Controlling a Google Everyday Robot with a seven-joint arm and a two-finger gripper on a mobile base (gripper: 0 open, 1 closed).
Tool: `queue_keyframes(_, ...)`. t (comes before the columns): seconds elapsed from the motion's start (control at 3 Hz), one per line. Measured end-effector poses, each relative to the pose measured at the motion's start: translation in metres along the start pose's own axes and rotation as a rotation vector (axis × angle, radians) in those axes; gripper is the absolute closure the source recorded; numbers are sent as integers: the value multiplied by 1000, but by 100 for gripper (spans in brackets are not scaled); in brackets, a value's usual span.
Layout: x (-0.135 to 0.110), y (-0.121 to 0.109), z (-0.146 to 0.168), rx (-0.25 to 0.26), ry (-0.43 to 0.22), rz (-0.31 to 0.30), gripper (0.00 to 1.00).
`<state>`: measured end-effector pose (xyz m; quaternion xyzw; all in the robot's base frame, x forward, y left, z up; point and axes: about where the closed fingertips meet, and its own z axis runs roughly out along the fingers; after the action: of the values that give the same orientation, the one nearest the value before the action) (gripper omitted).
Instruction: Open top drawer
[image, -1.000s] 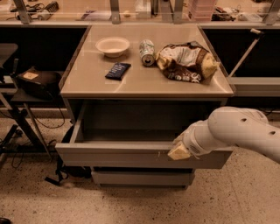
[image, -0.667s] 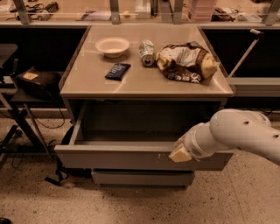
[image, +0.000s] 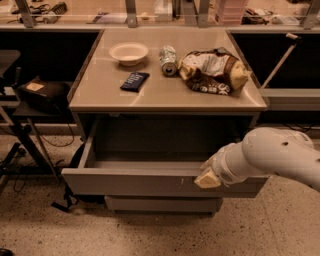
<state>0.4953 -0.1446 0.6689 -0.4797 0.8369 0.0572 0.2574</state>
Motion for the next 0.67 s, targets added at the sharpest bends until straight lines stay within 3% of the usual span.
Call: queue_keyframes(0.67, 5, 10, -5, -3, 5, -1, 100)
